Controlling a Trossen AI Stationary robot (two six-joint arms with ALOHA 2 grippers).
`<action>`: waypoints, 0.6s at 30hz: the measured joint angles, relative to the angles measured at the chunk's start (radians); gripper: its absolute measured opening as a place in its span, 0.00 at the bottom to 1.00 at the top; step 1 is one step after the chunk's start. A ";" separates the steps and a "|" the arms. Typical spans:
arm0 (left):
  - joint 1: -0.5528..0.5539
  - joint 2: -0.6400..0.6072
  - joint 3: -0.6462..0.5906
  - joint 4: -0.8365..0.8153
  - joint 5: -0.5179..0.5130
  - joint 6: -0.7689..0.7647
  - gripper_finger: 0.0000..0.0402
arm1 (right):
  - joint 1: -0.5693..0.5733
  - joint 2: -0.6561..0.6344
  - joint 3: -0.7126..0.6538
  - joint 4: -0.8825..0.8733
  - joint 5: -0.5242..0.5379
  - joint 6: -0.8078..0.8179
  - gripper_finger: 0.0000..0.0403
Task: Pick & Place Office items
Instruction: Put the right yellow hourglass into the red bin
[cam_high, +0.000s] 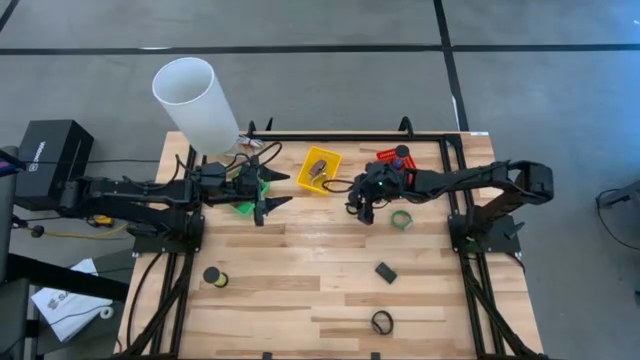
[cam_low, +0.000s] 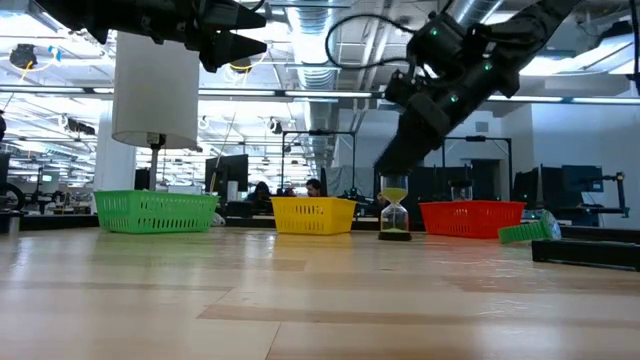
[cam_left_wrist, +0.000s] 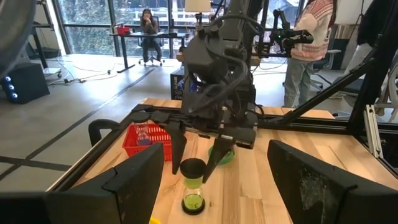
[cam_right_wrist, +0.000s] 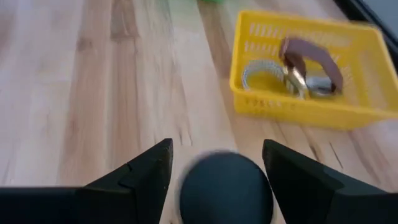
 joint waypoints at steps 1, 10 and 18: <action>0.000 0.000 0.000 0.000 0.000 0.000 0.70 | -0.003 0.000 -0.001 0.001 0.000 0.000 0.59; 0.000 0.000 0.000 0.000 0.000 0.000 0.70 | -0.006 -0.009 0.000 -0.008 -0.003 -0.025 0.59; 0.000 0.000 0.000 0.000 0.000 0.000 0.70 | -0.009 -0.009 0.000 -0.057 -0.003 -0.025 0.59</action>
